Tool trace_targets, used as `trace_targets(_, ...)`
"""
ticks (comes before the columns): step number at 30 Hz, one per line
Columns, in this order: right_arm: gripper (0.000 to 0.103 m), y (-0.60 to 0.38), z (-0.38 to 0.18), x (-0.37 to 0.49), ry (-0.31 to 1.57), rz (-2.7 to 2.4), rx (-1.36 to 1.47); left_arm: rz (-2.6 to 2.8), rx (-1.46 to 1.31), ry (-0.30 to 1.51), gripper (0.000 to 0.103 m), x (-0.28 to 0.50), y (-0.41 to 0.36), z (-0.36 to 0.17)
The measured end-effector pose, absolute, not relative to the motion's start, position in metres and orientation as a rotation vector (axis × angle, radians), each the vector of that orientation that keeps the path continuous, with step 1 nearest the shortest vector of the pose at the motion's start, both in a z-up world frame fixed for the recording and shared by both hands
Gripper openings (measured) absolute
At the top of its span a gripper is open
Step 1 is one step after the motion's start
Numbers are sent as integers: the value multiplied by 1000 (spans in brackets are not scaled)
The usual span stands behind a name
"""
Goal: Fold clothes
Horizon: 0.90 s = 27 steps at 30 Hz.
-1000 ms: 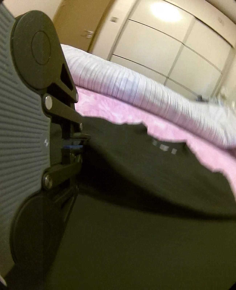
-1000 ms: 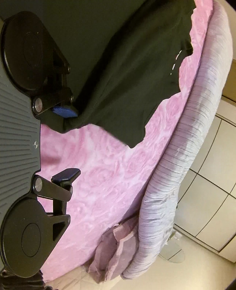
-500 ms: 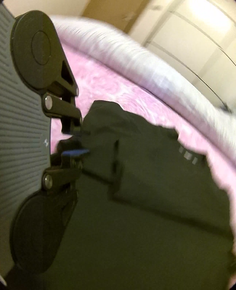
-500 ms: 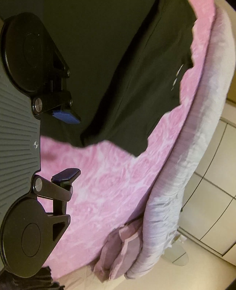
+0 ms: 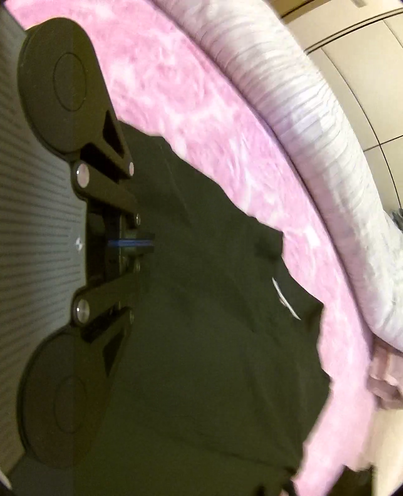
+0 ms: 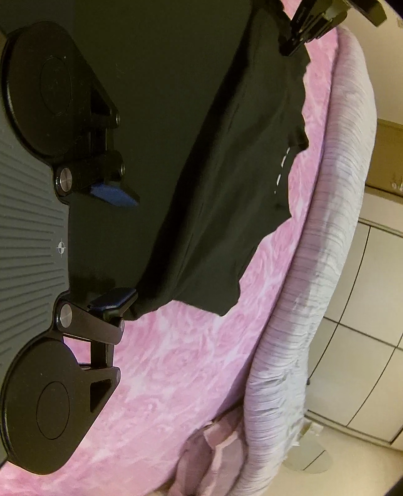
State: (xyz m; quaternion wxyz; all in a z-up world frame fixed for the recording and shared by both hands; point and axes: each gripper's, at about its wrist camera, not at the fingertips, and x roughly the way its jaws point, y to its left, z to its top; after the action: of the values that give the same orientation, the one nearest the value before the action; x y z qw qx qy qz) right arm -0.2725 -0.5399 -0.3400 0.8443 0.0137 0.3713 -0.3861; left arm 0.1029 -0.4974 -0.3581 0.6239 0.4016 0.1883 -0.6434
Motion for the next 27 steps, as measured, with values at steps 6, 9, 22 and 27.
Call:
trace_targets(6, 59, -518, -330, -284, 839, -805, 37, -1408, 841, 430, 8, 104, -451, -339)
trace_targets(9, 59, -493, -325, -311, 869, -795, 70, -1427, 828, 403, 24, 87, -397, -319)
trace_targets(22, 60, -359, -303, -413, 963, -782, 126, -1532, 1026, 304, 39, -52, -139, -322)
trace_targets(27, 60, -291, -294, -418, 903, -668, -34, -1625, 1031, 220, 46, -88, -71, -321)
